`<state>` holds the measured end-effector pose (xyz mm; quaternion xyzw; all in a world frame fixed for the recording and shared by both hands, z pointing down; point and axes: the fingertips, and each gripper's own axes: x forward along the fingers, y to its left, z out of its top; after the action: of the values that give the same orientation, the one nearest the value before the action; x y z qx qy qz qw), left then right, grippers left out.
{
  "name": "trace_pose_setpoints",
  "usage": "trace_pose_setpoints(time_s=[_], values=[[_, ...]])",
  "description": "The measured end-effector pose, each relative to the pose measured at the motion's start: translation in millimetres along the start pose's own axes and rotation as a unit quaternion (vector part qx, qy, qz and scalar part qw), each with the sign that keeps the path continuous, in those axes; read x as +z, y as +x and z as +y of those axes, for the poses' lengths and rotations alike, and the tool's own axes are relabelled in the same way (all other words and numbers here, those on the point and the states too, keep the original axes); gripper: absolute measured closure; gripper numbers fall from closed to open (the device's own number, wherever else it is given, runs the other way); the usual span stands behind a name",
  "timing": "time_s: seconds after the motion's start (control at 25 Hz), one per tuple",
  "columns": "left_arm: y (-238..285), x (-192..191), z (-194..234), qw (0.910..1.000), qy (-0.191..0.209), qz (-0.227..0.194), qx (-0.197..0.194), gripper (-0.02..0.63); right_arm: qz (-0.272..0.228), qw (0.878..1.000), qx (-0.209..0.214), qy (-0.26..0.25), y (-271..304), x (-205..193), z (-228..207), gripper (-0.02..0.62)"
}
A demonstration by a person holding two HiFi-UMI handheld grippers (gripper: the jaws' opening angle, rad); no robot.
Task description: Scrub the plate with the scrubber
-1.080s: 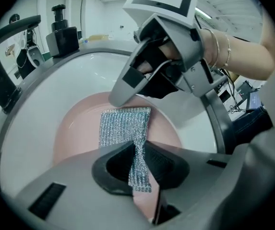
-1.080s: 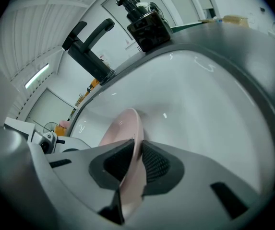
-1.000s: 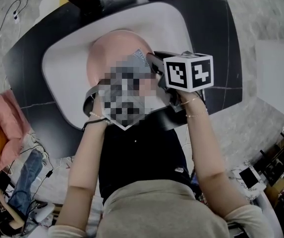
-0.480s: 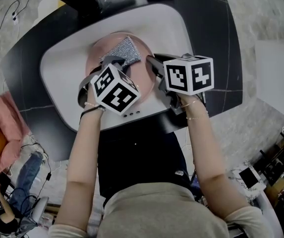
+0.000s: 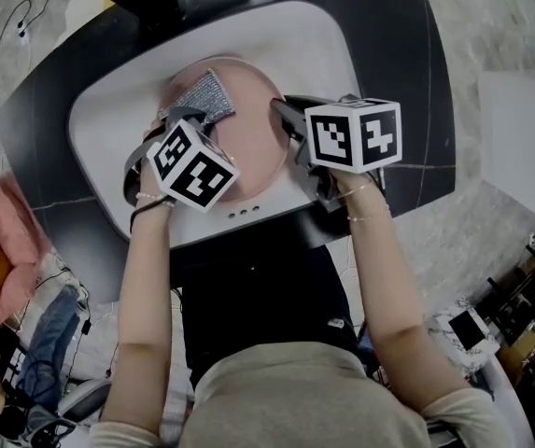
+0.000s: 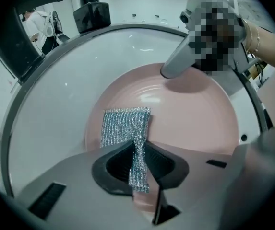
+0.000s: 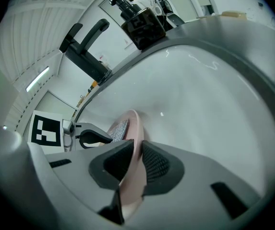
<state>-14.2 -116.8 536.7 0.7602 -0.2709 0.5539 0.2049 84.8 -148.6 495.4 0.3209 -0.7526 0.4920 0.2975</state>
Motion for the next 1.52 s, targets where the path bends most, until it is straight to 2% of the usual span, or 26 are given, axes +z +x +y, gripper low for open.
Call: trace_pose_setpoints(time_s=[0.28,0.56,0.76,1.16,1.36,1.52], values=[[-15.5,-39.3,-32.8,0.9979,0.030,0.053,-0.024,0.528,0.000,1.000,0.005,0.002,-0.2,0.3,2.6,0.531],[-28.1,-47.5,-57.0,0.9966,0.030,0.062,-0.045,0.528,-0.004,1.000,0.006,-0.007,-3.6,5.8,7.3,0.529],[-33.0,-47.1,-70.8,0.9958,0.021,0.046,-0.077,0.528,-0.007,1.000,0.004,-0.006,-3.7,6.1,9.5,0.529],[-47.2,-27.1,-102.0,0.9871,0.038,0.015,-0.155,0.528,-0.005,1.000,0.005,-0.004,-4.8,5.5,4.6,0.529],[-51.3,-10.2,-114.9,0.9812,0.025,-0.012,-0.191,0.528,-0.004,1.000,0.004,-0.003,-4.8,4.0,1.2,0.529],[-51.8,4.0,-119.8,0.9786,0.016,-0.029,-0.203,0.528,-0.002,1.000,0.004,0.000,-5.1,2.8,-1.9,0.529]])
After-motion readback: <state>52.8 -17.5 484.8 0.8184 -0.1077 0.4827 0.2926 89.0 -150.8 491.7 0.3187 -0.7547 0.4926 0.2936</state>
